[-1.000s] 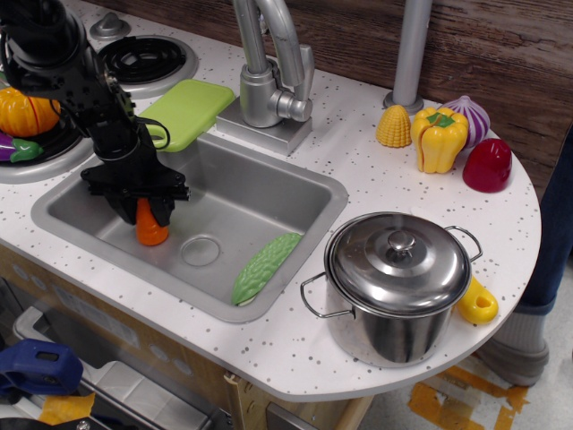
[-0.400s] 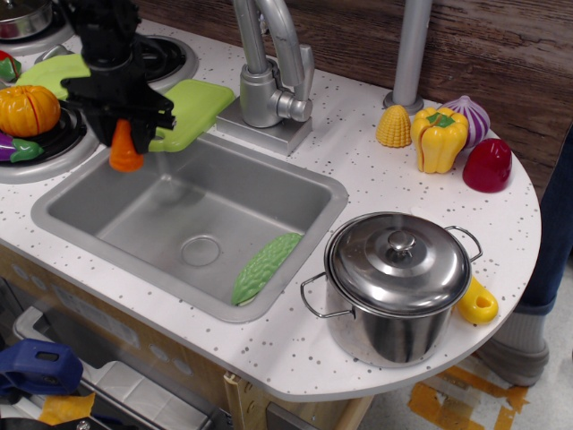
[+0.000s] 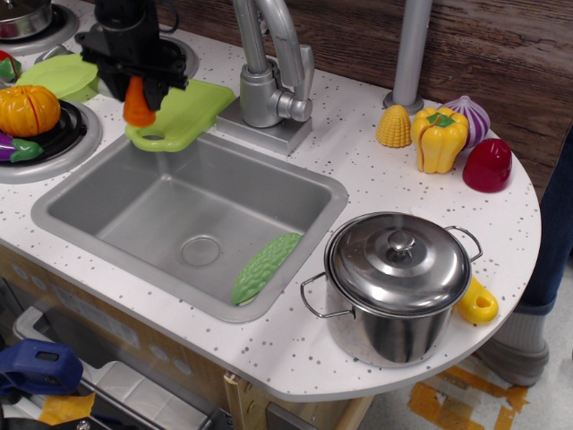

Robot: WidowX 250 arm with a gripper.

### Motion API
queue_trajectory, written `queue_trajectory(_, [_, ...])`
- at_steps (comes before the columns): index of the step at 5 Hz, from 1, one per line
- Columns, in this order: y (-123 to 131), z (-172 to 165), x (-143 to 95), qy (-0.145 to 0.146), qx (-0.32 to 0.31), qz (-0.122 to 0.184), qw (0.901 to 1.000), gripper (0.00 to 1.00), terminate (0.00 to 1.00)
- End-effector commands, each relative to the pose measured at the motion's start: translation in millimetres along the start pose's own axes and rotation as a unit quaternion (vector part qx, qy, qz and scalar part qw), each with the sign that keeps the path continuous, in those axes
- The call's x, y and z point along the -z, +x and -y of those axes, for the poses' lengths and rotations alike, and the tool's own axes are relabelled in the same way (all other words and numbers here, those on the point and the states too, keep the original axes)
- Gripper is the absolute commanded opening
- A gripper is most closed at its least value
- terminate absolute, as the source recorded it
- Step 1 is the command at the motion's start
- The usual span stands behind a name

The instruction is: Put carrot on cutting board

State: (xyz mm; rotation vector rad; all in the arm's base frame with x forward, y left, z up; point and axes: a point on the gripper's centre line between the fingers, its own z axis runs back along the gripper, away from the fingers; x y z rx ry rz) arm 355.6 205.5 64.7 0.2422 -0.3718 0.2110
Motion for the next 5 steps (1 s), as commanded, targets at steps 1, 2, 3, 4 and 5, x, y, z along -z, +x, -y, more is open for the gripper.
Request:
queue_trajectory(1, [27,-6,-3,-0.018,0.014,0.049,0.9986,0.0,0.0])
queue_trajectory(2, [27,-4,5,-0.041,0.007,0.046,0.9981,1.0,0.0])
queue_trajectory(3, [22,-2,10,-0.057,-0.002,0.044,0.9974,1.0,0.0])
queue_trajectory(4, [20,-1,11,-0.066,-0.009,0.043,0.9968,1.0,0.0])
queue_trajectory(5, [20,-1,11,-0.066,-0.009,0.043,0.9968,1.0,1.0])
